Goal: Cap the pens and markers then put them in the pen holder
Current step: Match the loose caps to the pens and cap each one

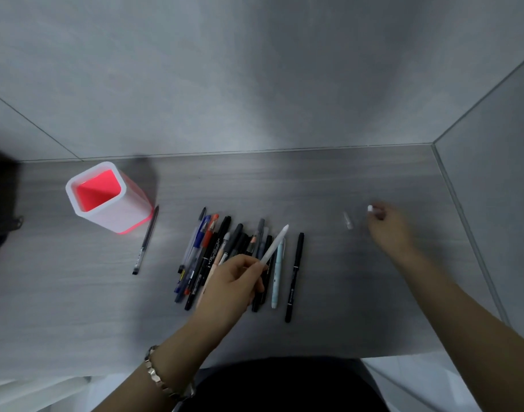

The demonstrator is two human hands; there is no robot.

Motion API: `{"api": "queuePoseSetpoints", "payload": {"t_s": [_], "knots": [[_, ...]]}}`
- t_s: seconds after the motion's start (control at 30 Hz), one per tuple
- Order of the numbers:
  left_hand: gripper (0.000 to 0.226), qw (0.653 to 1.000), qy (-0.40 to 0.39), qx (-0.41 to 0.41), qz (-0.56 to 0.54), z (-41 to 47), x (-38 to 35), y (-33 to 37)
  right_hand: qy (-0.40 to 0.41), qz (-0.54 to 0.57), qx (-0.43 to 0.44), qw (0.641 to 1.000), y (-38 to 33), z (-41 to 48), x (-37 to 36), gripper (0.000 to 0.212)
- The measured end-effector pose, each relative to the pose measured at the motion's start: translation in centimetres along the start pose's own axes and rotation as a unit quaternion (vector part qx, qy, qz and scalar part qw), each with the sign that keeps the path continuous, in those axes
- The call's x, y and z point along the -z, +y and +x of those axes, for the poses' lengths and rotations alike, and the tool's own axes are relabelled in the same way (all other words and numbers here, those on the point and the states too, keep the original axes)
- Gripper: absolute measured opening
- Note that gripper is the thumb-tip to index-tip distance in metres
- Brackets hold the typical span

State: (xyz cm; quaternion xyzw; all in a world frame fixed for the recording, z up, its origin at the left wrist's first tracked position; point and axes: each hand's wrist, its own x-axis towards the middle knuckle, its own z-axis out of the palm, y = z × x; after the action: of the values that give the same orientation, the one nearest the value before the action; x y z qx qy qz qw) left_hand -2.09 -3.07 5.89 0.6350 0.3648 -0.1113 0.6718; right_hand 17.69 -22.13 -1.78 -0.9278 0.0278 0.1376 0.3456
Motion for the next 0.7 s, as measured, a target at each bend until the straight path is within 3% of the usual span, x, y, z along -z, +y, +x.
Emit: {"api": "queuePoseSetpoints", "payload": {"t_s": [0.07,0.17,0.23,0.43,0.7], "knots": [[0.018,1.000,-0.005,-0.005,-0.002,-0.1,-0.1,0.1,-0.062,0.142,-0.029,0.987,-2.1,-2.2,0.1,0.028],[0.020,1.000,-0.013,-0.018,-0.016,-0.4,-0.4,0.4,-0.152,0.347,-0.060,0.923,-5.2,-6.4,-0.1,0.026],[0.019,0.999,-0.022,-0.026,-0.024,-0.7,-0.5,0.5,-0.178,0.413,-0.061,0.891,-6.7,-8.7,-0.1,0.027],[0.019,0.998,-0.017,-0.053,-0.010,-1.6,-0.1,0.0,-0.136,0.441,-0.048,0.886,-8.4,-11.0,-0.1,0.025],[0.015,0.997,-0.012,-0.078,0.007,-2.0,0.0,-0.2,-0.163,0.410,-0.023,0.897,-9.0,-11.9,-0.3,0.024]]}}
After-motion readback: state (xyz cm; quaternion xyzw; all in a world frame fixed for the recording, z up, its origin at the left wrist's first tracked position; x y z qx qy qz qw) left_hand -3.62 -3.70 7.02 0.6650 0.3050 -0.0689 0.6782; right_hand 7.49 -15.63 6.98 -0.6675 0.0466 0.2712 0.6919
